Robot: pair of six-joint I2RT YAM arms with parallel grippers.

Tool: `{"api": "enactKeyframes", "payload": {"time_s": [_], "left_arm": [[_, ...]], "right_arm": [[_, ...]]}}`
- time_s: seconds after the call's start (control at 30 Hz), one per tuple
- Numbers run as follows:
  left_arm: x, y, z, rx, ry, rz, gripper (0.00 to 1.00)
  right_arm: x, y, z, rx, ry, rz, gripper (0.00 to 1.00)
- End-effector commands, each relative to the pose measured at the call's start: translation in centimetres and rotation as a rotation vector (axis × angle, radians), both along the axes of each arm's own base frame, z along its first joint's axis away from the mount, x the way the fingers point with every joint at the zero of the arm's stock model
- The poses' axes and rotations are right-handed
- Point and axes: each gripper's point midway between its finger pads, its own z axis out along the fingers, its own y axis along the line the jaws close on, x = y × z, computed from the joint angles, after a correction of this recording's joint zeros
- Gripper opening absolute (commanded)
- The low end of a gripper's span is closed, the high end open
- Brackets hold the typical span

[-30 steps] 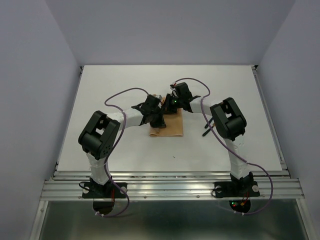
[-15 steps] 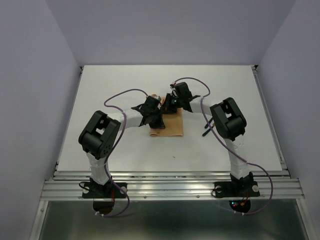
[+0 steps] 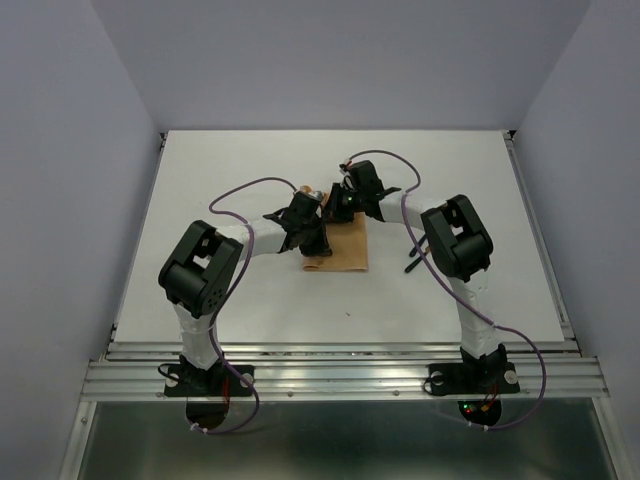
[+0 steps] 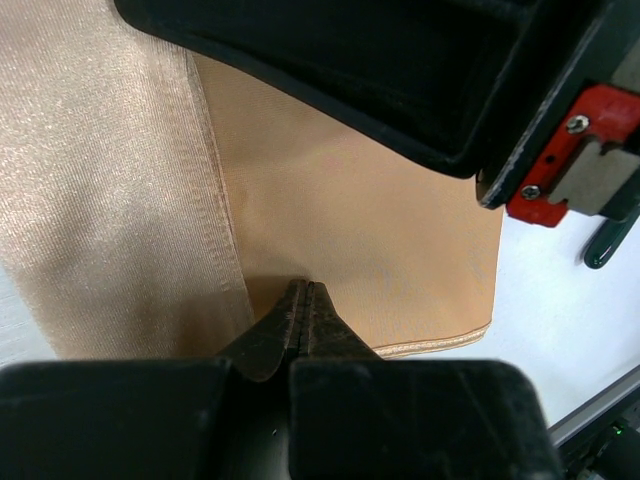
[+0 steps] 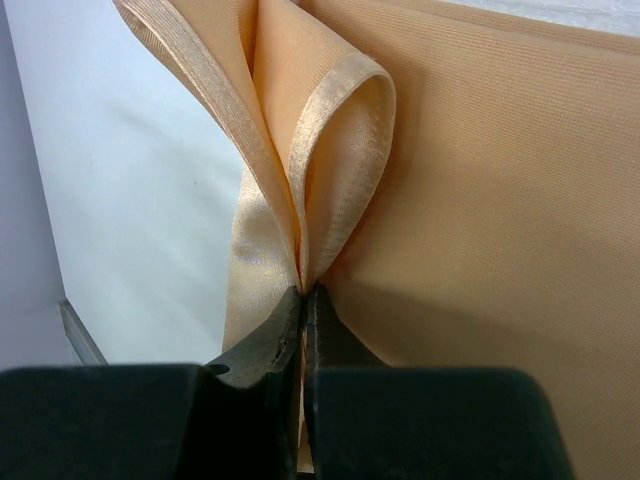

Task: Fold the napkin into a case and place the utensils inside
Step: Fold the lower triangle-folded napkin at the center of the board.

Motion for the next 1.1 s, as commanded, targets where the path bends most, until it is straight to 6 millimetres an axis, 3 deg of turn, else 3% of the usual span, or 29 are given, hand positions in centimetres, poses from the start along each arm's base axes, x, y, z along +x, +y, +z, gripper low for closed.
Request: {"api": "enactKeyframes", "payload": {"time_s": [0.0, 0.43, 0.6, 0.83, 1.07], "left_arm": [[-0.6, 0.5, -1.4, 0.041, 0.033, -0.004, 0.00], [-0.9, 0.5, -1.9, 0.043, 0.043, -0.014, 0.00], [-0.8, 0.4, -1.9, 0.042, 0.044, -0.015, 0.00], [-0.9, 0.4, -2.1, 0.040, 0.053, -0.011, 0.00], [-1.1, 0.5, -2.3, 0.043, 0.058, -0.013, 0.00]], "right_arm": [[2.3, 0.4, 5.3, 0.042, -0.134, -0.011, 0.01], [2.3, -0.2, 4.6, -0.004, -0.119, -0.024, 0.01], [1.4, -0.6, 3.4, -0.018, -0.090, -0.018, 0.01], [0.7, -1.1, 3.3, -0.026, -0.086, -0.020, 0.01], [1.0, -1.3, 2.7, -0.050, -0.096, -0.030, 0.01]]}}
